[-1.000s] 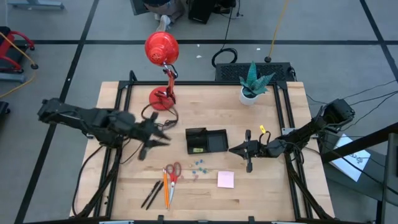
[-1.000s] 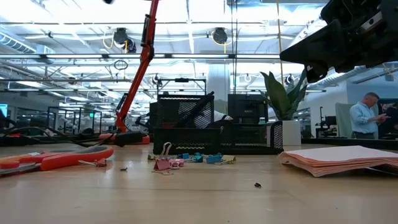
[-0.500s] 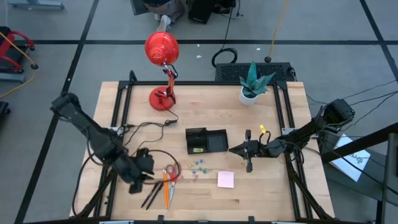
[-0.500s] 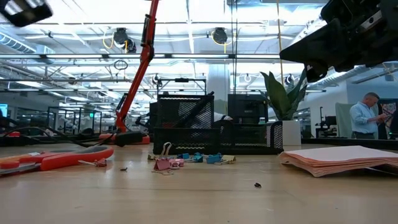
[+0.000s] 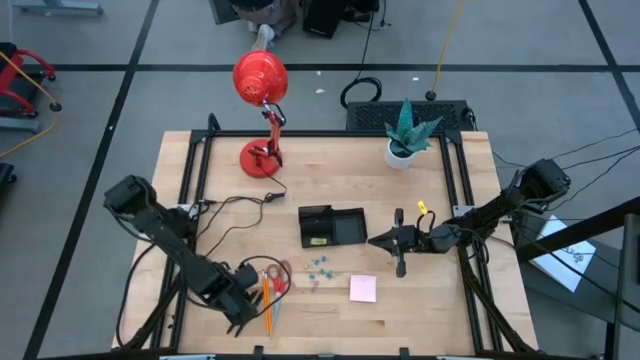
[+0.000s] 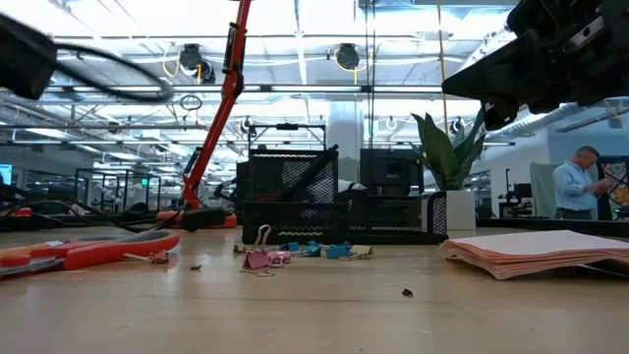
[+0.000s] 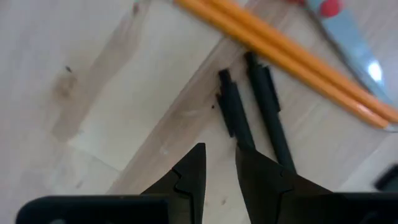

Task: Pick and place office supplies into organizer
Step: Put the black pen into the desk organizer

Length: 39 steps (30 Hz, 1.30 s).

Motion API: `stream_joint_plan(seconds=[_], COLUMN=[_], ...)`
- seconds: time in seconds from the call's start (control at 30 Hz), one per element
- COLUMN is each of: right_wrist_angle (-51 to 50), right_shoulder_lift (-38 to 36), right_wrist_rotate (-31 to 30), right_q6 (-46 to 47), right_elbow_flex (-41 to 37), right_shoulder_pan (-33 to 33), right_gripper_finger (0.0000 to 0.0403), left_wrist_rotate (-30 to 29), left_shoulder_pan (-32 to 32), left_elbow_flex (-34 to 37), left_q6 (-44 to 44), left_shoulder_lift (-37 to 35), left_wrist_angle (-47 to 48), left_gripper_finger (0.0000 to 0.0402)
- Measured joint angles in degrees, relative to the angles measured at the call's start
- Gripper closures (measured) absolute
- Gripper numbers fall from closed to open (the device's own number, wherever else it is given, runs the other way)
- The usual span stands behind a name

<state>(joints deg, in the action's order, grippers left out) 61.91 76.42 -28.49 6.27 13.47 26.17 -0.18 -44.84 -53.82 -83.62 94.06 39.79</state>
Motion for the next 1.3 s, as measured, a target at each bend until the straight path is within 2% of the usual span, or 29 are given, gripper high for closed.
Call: stream_joint_plan(seconds=[0.3,0.57,0.8,1.1,1.3], right_wrist_angle=[0.46,-0.17,-1.16,-0.96,-1.11], right_shoulder_lift=[0.0,0.0,0.0,0.0,0.0], right_wrist_rotate=[0.0,0.21,4.77,4.8,4.8], right_q6=[-2.54,0.0,2.07,3.19,3.55], right_elbow_flex=[0.0,0.01,0.02,0.02,0.02], right_shoulder_pan=[0.0,0.08,0.15,0.15,0.15], right_gripper_finger=[0.0399,0.0399,0.0399,0.0399,0.0399], left_wrist_rotate=[0.35,-1.37,-1.45,-1.82,-1.75], left_shoulder_pan=[-0.36,-0.35,-0.62,-1.05,-1.09], left_elbow_flex=[-0.02,-0.04,-0.04,-0.36,-0.59], left_q6=[-1.9,1.12,0.46,1.02,4.33], left_shoulder_lift=[0.7,0.9,1.04,5.37,8.09], left_wrist_angle=[-7.13,-4.67,-6.92,-5.06,-4.03], left_gripper_finger=[0.0309,0.0309,0.0309,0.0309,0.0309])
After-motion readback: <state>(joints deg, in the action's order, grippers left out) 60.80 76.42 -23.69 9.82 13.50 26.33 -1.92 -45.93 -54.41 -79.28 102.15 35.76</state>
